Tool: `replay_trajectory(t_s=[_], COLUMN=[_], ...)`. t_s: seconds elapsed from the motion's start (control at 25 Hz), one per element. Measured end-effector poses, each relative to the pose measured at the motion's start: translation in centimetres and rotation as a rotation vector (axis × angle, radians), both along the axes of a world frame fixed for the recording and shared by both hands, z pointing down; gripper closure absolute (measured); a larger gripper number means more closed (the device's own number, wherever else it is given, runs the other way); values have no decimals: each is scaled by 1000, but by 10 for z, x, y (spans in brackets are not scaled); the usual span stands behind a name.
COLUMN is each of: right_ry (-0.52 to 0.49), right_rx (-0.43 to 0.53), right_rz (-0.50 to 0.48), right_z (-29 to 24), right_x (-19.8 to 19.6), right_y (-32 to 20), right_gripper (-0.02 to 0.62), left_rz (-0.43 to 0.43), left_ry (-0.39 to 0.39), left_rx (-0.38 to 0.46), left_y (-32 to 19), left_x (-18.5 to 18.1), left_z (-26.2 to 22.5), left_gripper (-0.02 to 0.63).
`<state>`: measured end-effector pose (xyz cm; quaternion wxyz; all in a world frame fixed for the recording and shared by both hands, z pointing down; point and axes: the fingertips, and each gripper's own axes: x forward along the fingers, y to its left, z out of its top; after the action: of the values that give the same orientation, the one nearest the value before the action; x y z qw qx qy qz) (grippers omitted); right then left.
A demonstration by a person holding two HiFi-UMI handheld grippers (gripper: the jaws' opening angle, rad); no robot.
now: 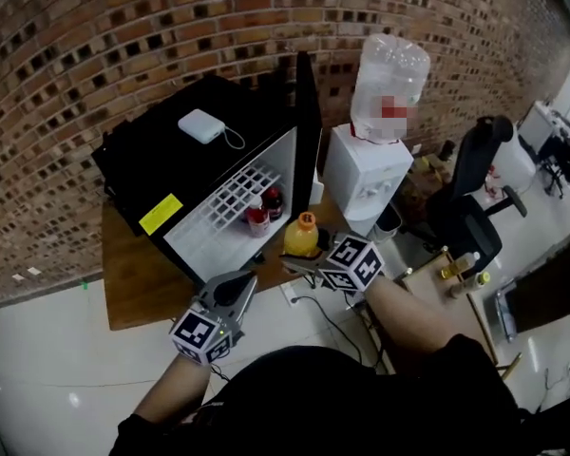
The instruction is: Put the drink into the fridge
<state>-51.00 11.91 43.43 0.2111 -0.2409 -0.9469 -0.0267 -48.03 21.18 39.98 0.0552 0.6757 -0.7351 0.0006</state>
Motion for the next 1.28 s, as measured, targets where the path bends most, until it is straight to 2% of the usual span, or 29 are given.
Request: replay_trajectory(t_s=[0.2,0.48,0.56,0.64,0.84,1.08,1.28], right_ry=[87,196,218,250,315,399,423], right_rx=[-317,-800,-964,-1085,-1265,-1330,-1417], right_rz=[25,85,121,182,322,462,515], right_z=[3,9,11,18,36,53,54], right_x=[-57,-119,-137,-149,-172,-186,-192], right_y=[22,34,35,34,31,26,25], right_gripper=[301,301,301,301,299,288,270], left_rz=[-45,-56,-60,-68,-88,-96,-85], left_ry=[13,34,46,48,64,71,79], left_rx=[-2,-2,7,7,-4,-2,-11], left_y=[40,69,75,82,100,104,101], left_x=[-23,-37,-40,-43,-52,-61,-62], left_z=[4,5,4,4,12,11,14], left_gripper=[604,604,604,604,604,604,604])
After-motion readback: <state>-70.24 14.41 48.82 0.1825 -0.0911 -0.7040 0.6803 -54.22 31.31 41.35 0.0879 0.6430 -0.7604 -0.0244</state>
